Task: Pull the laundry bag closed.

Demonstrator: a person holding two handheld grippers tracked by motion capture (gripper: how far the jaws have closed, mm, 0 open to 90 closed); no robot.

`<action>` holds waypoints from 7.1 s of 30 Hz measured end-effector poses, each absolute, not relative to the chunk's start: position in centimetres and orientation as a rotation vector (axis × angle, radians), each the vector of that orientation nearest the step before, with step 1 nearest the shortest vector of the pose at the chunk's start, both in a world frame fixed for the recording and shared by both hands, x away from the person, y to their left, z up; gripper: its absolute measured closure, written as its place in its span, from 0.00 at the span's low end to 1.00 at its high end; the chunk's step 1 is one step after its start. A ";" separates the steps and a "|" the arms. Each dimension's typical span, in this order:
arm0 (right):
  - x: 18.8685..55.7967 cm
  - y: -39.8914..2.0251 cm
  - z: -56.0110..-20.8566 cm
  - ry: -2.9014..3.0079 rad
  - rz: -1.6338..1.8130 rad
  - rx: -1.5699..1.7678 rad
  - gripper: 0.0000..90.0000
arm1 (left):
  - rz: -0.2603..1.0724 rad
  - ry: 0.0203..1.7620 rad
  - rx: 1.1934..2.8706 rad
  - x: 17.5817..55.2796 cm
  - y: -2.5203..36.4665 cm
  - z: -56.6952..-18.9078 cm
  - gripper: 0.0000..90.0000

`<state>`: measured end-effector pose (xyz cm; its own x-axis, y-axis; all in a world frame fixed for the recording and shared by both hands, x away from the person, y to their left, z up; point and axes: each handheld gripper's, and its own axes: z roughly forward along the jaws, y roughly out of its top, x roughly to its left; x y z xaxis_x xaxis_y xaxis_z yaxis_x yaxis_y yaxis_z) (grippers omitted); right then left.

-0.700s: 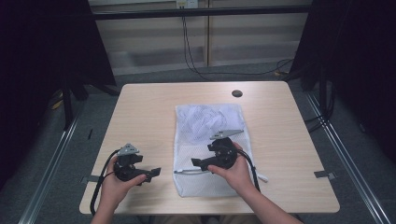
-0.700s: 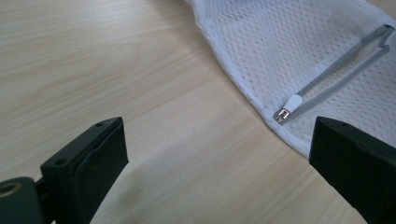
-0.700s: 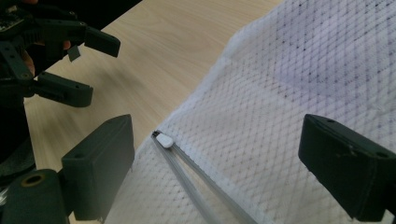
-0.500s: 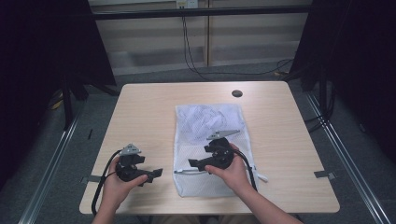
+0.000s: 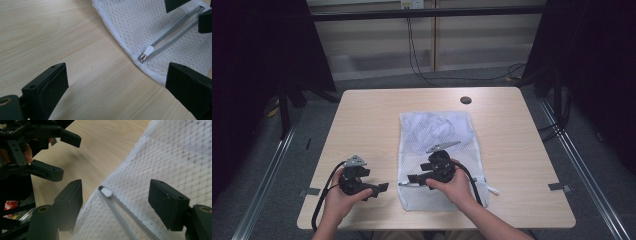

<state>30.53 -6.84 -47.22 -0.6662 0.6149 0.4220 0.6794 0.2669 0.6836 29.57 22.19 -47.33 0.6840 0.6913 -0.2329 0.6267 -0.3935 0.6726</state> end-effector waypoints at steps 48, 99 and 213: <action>31.9 -3.8 -49.9 -2.332 -1.157 -1.289 0.75 | 0.076 1.031 2.155 28.3 22.8 -47.8 0.05; 32.4 -4.3 -48.9 -2.213 -1.184 -1.229 0.97 | -0.159 1.050 2.045 28.5 20.0 -48.9 0.01; 32.6 -7.1 -47.5 -2.140 -1.277 -1.207 0.97 | -0.394 1.138 1.862 30.5 17.5 -49.7 0.98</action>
